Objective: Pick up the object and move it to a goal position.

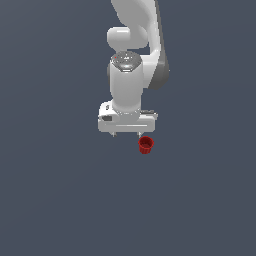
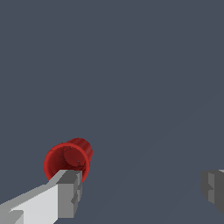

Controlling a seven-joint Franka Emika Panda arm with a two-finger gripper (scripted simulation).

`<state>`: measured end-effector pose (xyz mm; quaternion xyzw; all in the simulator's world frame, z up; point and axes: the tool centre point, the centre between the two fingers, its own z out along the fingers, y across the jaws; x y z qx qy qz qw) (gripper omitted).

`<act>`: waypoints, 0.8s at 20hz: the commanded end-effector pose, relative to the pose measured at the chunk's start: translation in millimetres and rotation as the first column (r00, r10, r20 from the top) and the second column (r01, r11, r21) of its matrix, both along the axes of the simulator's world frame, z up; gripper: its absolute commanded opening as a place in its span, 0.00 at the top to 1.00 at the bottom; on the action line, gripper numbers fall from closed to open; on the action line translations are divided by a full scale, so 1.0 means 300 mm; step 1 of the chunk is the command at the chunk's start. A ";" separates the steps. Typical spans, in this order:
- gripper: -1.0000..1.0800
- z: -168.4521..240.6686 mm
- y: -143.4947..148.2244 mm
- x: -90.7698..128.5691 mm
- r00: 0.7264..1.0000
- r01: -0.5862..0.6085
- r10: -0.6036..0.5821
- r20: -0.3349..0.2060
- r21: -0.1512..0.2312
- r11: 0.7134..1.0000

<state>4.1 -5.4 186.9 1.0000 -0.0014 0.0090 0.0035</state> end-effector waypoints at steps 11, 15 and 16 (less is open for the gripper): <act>0.04 -0.046 -0.005 -0.017 0.999 -0.034 0.034 -0.020 0.008 0.999; 0.04 -0.045 -0.005 -0.017 0.999 -0.034 0.034 -0.020 0.008 0.999; 0.04 -0.045 -0.004 -0.017 0.999 -0.033 0.033 -0.020 0.008 0.999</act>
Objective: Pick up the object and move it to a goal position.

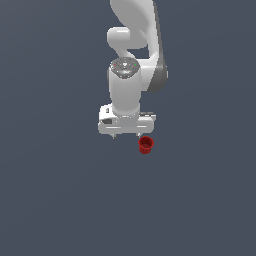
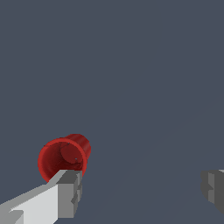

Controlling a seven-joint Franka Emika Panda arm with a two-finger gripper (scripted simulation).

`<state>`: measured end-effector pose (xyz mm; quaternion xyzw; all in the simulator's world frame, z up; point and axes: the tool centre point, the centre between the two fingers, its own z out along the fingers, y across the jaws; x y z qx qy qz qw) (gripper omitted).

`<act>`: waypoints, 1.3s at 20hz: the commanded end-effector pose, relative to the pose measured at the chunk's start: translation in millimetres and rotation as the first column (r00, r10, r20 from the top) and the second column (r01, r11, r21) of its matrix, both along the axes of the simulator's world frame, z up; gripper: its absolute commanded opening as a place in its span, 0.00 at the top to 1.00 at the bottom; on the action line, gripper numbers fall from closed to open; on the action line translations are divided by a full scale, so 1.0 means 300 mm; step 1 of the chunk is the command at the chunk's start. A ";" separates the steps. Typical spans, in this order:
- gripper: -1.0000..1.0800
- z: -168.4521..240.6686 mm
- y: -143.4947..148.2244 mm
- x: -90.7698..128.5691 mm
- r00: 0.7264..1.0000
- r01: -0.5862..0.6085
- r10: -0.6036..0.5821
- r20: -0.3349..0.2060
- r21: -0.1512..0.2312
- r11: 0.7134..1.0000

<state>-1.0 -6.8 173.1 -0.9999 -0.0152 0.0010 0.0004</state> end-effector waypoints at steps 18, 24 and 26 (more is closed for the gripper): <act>0.04 -0.066 0.086 -0.019 0.982 0.191 -0.191 0.000 0.002 0.982; 0.04 -0.110 0.142 -0.036 0.948 0.317 -0.317 -0.001 0.003 0.948; 0.04 -0.125 0.160 -0.042 0.933 0.359 -0.359 -0.001 0.003 0.933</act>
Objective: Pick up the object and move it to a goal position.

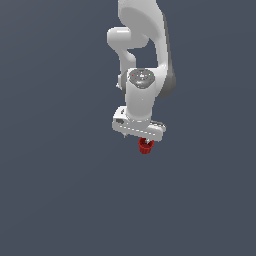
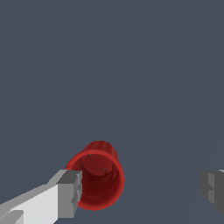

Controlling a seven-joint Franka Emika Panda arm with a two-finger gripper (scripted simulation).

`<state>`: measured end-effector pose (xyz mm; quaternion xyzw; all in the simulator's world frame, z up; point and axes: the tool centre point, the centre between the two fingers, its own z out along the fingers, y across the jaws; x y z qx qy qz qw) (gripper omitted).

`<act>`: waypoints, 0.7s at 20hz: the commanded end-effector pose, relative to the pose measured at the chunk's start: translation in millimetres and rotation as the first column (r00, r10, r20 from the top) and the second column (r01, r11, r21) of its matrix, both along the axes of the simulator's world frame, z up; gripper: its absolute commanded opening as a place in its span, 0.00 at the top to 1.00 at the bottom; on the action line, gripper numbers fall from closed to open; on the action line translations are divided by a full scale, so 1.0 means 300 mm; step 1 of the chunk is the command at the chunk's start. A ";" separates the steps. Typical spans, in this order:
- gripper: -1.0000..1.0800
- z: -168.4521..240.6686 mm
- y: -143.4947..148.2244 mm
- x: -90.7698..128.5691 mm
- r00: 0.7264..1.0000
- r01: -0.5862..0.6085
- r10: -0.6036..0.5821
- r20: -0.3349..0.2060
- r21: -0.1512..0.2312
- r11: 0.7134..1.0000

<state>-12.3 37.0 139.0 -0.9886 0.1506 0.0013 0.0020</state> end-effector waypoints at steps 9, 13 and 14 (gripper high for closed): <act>0.04 -0.075 0.094 -0.036 0.973 0.231 -0.231 0.000 -0.001 0.973; 0.04 -0.100 0.123 -0.050 0.952 0.306 -0.306 0.000 -0.002 0.952; 0.04 -0.105 0.129 -0.053 0.947 0.321 -0.321 0.001 -0.003 0.947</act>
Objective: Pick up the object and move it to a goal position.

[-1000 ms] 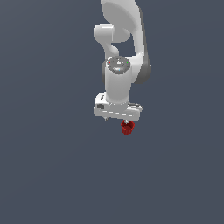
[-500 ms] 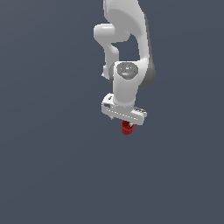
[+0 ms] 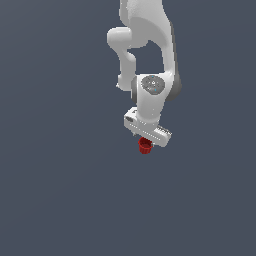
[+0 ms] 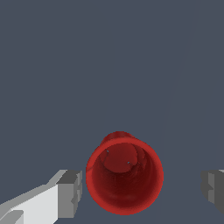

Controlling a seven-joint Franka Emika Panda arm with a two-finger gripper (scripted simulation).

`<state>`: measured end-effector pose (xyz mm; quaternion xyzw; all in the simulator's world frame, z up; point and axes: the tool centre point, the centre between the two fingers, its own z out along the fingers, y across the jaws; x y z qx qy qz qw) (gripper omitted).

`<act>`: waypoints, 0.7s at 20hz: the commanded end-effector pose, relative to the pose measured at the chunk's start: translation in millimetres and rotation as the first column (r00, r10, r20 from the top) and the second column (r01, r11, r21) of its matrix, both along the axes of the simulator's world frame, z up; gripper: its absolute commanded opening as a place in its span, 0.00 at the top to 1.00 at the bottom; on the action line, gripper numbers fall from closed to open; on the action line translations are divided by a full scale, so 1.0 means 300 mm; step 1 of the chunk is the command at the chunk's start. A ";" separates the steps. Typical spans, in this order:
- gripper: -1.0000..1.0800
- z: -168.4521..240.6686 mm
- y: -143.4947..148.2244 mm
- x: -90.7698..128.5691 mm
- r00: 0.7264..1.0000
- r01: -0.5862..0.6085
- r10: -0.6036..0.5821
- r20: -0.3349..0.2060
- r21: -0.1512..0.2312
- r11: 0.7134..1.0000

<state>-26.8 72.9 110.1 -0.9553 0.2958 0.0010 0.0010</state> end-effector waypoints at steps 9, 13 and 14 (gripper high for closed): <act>0.04 -0.038 0.045 -0.023 0.992 0.125 -0.125 0.001 -0.002 0.992; 0.04 -0.042 0.050 -0.026 0.990 0.139 -0.139 0.001 -0.002 0.990; 0.04 -0.042 0.050 -0.026 0.990 0.139 -0.139 0.001 -0.002 0.990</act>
